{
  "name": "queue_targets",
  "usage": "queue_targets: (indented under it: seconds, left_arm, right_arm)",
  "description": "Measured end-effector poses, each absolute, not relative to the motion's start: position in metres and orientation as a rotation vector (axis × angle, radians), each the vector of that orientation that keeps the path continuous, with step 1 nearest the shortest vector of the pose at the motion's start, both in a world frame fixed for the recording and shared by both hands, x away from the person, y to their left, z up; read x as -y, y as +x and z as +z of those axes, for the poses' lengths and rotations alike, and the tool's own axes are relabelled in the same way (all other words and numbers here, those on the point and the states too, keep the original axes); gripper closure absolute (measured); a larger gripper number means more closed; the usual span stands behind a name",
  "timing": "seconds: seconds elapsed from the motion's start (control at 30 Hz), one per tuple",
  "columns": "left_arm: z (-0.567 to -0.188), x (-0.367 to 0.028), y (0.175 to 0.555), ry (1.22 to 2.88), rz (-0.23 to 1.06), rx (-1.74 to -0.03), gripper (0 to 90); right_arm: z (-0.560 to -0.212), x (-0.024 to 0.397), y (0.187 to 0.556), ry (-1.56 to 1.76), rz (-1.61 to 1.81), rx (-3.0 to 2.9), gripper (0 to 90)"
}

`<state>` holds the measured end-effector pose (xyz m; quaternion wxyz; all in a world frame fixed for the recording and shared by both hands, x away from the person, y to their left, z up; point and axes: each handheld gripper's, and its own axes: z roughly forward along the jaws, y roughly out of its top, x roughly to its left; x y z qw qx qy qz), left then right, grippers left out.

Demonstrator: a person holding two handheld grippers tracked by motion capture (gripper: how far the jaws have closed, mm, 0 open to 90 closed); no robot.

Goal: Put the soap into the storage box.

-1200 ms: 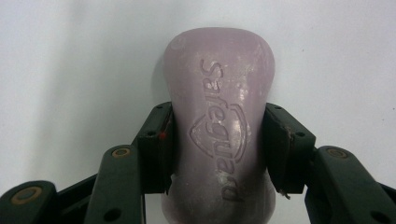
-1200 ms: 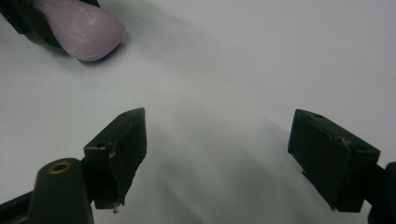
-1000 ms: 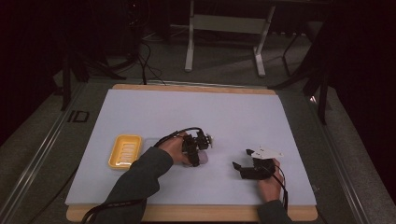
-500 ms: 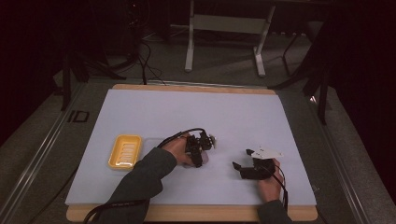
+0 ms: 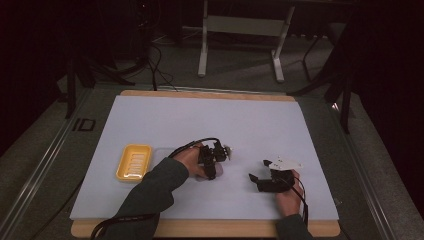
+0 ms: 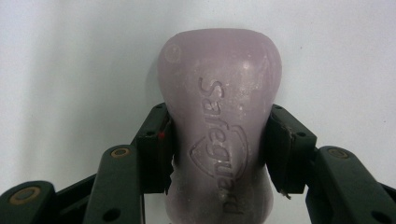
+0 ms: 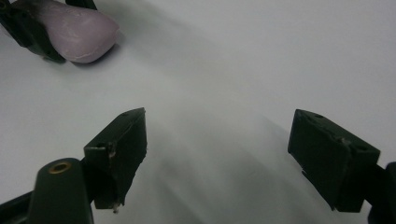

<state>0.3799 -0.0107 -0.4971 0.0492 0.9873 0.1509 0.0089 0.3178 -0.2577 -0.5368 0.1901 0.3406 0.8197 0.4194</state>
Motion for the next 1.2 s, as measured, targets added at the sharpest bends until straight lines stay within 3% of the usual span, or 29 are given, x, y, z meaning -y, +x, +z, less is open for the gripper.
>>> queue_targets:
  seconds: [1.2]
  left_arm:
    - [-0.478, -0.004, 0.386, 2.934, 0.064, -0.557, 49.9]
  right_arm:
    - [-0.537, 0.258, 0.318, 0.955, 1.174, -2.306, 19.2]
